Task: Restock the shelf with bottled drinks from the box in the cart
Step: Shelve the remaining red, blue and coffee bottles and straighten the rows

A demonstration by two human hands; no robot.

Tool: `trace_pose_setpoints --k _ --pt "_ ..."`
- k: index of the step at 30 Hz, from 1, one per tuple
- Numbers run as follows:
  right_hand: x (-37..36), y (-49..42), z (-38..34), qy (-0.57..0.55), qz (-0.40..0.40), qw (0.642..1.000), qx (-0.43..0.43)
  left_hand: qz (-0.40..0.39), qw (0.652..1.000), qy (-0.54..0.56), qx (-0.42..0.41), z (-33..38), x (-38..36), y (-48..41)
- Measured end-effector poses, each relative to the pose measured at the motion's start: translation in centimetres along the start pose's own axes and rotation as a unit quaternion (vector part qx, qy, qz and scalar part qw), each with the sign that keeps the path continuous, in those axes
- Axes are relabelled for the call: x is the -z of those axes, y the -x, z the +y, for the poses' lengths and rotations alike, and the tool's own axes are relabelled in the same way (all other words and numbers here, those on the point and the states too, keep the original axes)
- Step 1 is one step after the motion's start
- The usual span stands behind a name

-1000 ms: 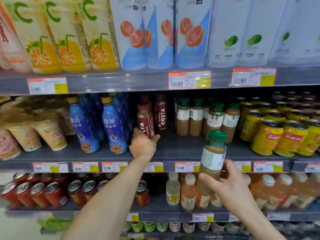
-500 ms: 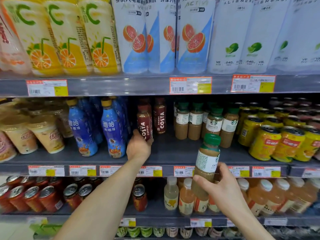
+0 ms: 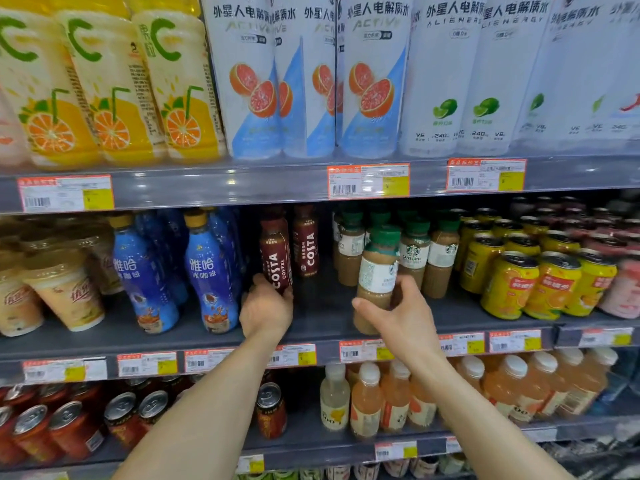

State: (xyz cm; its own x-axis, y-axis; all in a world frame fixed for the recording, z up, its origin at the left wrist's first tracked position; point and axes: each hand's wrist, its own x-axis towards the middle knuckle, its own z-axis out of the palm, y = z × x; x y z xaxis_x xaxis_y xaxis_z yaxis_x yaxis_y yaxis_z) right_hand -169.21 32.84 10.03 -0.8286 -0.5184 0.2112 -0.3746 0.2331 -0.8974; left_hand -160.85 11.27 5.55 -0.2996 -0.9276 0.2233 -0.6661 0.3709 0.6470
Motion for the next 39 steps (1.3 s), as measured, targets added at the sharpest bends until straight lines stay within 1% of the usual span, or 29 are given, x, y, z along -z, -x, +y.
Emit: trace_pose_setpoints --k 3,6,11,13,15,17,24,39 --pt "-1.9 -2.9 0.2 0.015 0.043 0.999 0.007 0.004 1.000 0.007 -0.002 -0.2 -0.2 -0.1" --pt "-3.2 -4.8 1.3 0.056 0.069 0.996 -0.014 0.001 1.000 0.009 -0.004 -0.3 -0.3 -0.1" --pt "-3.8 -5.7 2.7 0.125 0.084 0.988 -0.035 -0.007 1.000 0.001 -0.003 -0.3 -0.3 -0.2" --pt "-4.0 -5.5 3.1 0.169 0.080 0.981 -0.048 -0.005 1.000 -0.003 -0.002 -0.3 -0.3 -0.2" --pt "-4.2 -5.3 3.5 0.214 0.081 0.972 -0.047 -0.001 1.000 -0.001 -0.004 -0.2 -0.3 -0.1" --pt "-4.4 -5.4 3.6 0.236 0.087 0.967 -0.043 0.000 1.000 -0.001 -0.006 -0.2 -0.3 -0.1" --pt "-4.3 -6.5 3.7 0.237 0.103 0.963 -0.081 -0.004 1.000 0.011 -0.009 -0.5 -0.3 -0.3" --pt "-4.7 -7.1 4.1 0.241 0.123 0.960 -0.069 -0.004 1.000 0.003 -0.013 -0.6 -0.3 -0.3"
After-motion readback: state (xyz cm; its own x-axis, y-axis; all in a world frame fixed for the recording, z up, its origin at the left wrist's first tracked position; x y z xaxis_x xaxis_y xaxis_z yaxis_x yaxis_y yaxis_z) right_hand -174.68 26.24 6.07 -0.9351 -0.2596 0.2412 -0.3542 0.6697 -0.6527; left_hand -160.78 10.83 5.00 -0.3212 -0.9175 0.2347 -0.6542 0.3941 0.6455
